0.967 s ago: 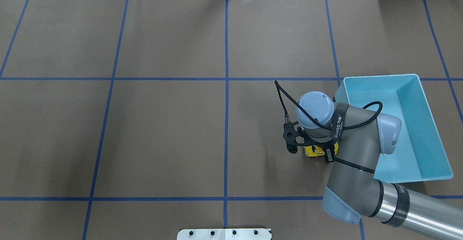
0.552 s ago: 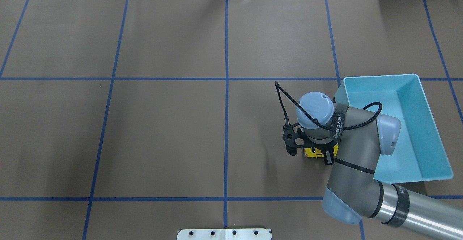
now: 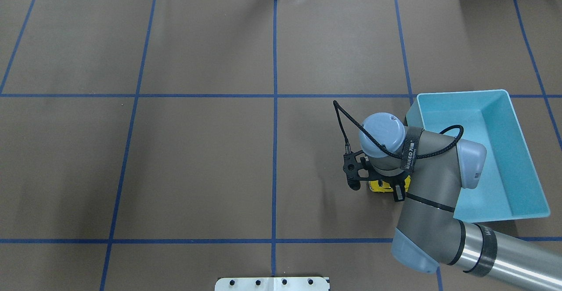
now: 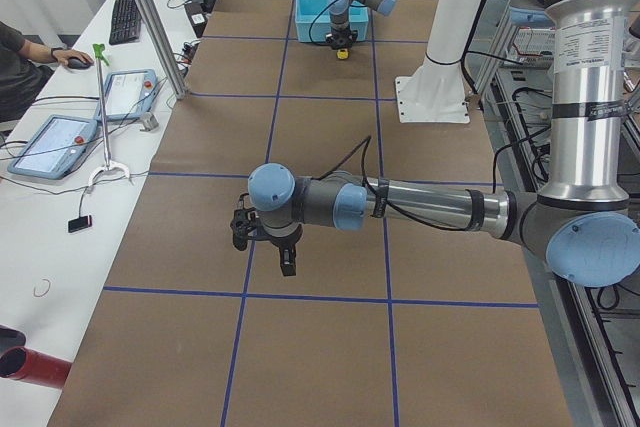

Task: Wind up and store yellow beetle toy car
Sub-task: 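Close the right gripper around the yellow car, then lift the car with the right gripper and carry it into the bin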

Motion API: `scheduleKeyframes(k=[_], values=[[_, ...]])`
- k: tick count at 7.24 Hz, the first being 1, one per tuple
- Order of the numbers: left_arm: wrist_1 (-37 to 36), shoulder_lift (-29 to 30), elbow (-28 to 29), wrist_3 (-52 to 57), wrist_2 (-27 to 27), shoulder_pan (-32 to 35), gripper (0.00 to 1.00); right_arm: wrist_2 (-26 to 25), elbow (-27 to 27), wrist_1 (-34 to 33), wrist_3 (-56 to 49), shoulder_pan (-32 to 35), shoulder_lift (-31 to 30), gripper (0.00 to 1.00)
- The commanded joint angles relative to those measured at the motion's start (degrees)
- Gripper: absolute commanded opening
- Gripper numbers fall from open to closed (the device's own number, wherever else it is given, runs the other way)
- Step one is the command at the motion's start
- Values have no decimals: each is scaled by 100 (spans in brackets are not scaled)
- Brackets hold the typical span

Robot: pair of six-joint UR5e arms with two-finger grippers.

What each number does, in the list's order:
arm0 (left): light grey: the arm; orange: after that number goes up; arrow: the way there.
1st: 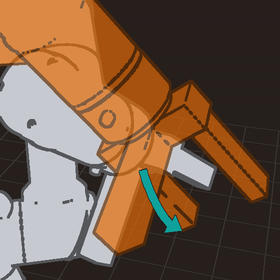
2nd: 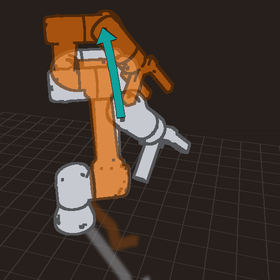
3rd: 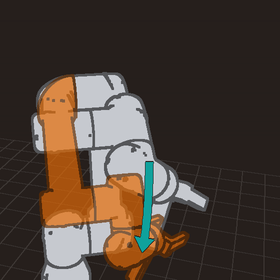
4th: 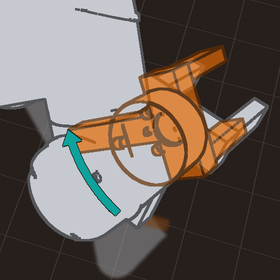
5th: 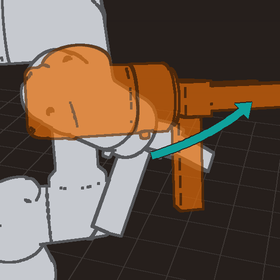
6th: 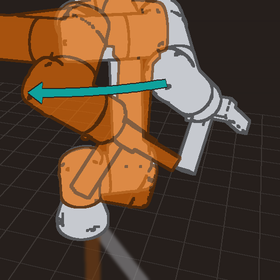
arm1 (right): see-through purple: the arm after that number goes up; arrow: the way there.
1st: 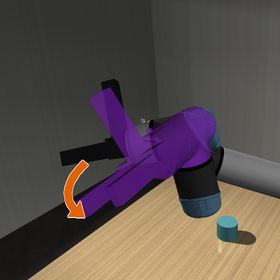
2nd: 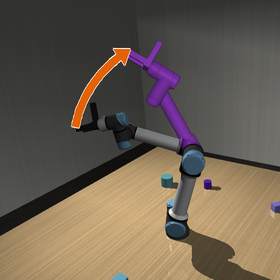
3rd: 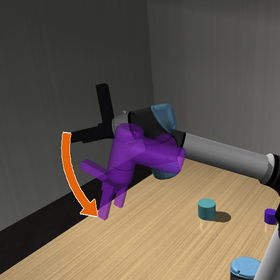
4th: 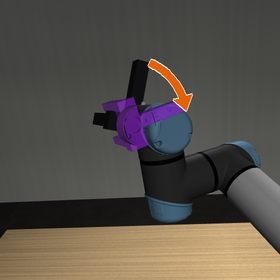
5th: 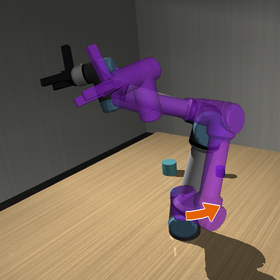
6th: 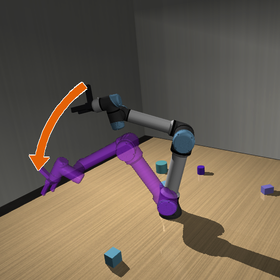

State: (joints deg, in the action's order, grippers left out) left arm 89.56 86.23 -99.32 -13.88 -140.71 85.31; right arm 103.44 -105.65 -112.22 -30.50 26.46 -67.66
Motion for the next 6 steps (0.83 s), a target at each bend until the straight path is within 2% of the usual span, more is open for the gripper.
scheduleKeyframes(k=[1, 3, 5, 6], values=[[-9, -1, 0, 0, 0, 3, 100, 44, -165, -115, -18, 130, 34, 17], [-9, -1, 9, 8, 0, 3, 100, 203, -691, -1043, -323, 638, 305, 17], [-9, -1, 9, 8, 0, 3, 100, 212, -1140, -1668, -928, 1279, 350, 18], [-9, -1, 9, 0, 0, 3, 100, 194, -1212, -1706, -1497, 1622, 289, 18]])
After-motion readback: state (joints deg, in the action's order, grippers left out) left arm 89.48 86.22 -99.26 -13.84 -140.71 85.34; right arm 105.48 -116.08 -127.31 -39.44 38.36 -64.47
